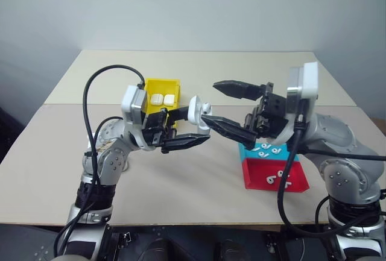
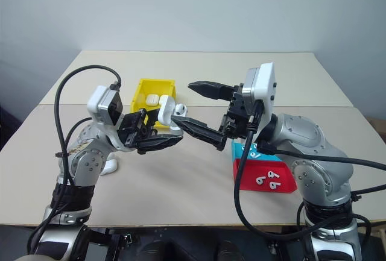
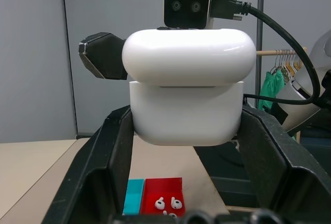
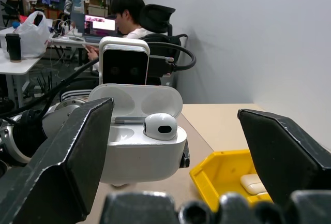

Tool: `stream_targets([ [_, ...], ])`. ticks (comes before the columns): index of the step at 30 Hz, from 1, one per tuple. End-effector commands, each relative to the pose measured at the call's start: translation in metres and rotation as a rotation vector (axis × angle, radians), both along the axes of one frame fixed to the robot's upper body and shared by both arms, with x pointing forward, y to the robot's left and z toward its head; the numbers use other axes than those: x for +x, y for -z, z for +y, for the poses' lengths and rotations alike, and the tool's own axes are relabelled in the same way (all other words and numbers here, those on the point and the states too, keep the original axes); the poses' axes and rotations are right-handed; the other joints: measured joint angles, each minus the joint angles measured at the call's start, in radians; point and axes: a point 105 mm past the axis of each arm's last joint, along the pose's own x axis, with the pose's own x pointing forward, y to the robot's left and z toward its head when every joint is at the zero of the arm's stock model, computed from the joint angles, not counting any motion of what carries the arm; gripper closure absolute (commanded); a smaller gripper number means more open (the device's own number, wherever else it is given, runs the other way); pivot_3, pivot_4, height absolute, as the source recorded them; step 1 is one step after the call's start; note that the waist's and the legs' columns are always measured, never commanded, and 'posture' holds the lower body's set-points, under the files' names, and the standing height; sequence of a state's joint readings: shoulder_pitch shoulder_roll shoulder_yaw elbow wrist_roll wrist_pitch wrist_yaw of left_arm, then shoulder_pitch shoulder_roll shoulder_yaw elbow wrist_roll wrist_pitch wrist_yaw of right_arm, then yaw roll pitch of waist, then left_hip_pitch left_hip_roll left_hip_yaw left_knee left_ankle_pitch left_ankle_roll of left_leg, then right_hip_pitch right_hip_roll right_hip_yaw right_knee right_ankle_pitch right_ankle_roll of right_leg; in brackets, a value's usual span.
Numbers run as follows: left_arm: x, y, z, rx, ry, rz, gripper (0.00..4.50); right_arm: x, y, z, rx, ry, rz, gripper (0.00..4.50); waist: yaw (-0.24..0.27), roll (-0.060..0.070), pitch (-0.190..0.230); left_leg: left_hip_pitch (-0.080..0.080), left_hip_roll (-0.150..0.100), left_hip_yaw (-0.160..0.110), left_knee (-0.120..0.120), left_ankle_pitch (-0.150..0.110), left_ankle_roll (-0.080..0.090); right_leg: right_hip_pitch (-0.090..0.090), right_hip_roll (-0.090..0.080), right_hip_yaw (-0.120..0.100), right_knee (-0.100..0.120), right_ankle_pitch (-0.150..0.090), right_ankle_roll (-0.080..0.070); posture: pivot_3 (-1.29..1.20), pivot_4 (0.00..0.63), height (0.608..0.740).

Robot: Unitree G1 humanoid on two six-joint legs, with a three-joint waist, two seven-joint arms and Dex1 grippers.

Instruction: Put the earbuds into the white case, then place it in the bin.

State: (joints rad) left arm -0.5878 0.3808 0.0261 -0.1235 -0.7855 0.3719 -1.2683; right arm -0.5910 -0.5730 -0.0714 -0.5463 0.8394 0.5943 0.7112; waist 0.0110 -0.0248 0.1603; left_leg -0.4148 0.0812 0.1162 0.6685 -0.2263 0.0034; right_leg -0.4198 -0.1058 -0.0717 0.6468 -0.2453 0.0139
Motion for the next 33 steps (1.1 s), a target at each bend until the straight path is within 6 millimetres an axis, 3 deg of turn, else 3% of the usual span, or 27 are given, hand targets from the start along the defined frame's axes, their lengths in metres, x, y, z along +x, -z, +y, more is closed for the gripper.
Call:
stream_targets([
  [1,-0.006,-0.016,0.005,-0.031,-0.011,-0.085,1.75,0.003,-0.022,-0.017,0.041,0.049,-0.071,0.01,0.0,0.0,0.0,0.0,0.0,0.0,0.0,0.0,0.0,0.0,0.0,0.0,0.0,0.0,0.0,0.0,0.15,0.74],
  [5,-0.006,-0.016,0.012,-0.027,-0.026,-0.079,1.75,0.021,-0.028,-0.035,-0.107,0.121,-0.108,0.01,0.0,0.0,0.0,0.0,0.0,0.0,0.0,0.0,0.0,0.0,0.0,0.0,0.0,0.0,0.0,0.0,0.15,0.74],
  [8,-0.006,-0.016,0.016,-0.025,-0.041,-0.077,1.75,0.037,-0.016,-0.044,-0.361,0.16,-0.139,0.01,-0.001,0.0,0.0,0.0,0.0,0.001,0.0,0.0,0.0,-0.001,0.0,0.0,-0.001,0.0,0.0,0.0,0.15,0.74],
  [12,-0.008,-0.016,0.017,-0.031,-0.057,-0.081,1.75,0.067,0.026,-0.06,-0.843,0.196,-0.31,0.01,-0.005,0.0,0.0,0.0,0.0,0.001,-0.001,0.0,0.0,-0.001,0.0,0.0,-0.001,0.0,0.0,0.0,0.15,0.74],
  [14,-0.009,-0.016,0.016,-0.034,-0.06,-0.081,1.75,0.079,0.04,-0.065,-0.978,0.154,-0.334,0.01,-0.01,0.0,0.0,0.0,0.0,0.002,-0.001,0.0,0.0,-0.001,0.0,0.001,-0.001,0.0,0.0,0.0,0.15,0.74],
  [18,-0.011,-0.015,0.016,-0.037,-0.07,-0.083,1.75,0.099,0.072,-0.077,-1.211,0.042,-0.32,0.9,-0.019,0.0,0.0,0.0,0.0,0.002,-0.001,0.001,-0.002,-0.002,0.0,0.001,-0.001,0.0,0.0,0.0,0.15,0.74],
  [23,-0.014,-0.014,0.017,-0.046,-0.09,-0.082,1.75,0.123,0.1,-0.088,-1.375,-0.006,-0.257,2.62,-0.024,0.0,0.0,0.0,0.0,0.003,-0.001,0.004,-0.007,-0.002,0.0,0.001,-0.001,0.0,0.0,0.0,0.15,0.74],
  [33,-0.019,-0.015,0.022,-0.048,-0.141,-0.08,1.75,0.139,0.126,-0.093,-1.541,-0.088,-0.206,2.62,-0.024,0.0,0.001,0.0,0.001,0.003,-0.001,0.005,-0.009,-0.002,0.0,0.001,0.0,0.0,0.0,0.0,0.15,0.74],
])
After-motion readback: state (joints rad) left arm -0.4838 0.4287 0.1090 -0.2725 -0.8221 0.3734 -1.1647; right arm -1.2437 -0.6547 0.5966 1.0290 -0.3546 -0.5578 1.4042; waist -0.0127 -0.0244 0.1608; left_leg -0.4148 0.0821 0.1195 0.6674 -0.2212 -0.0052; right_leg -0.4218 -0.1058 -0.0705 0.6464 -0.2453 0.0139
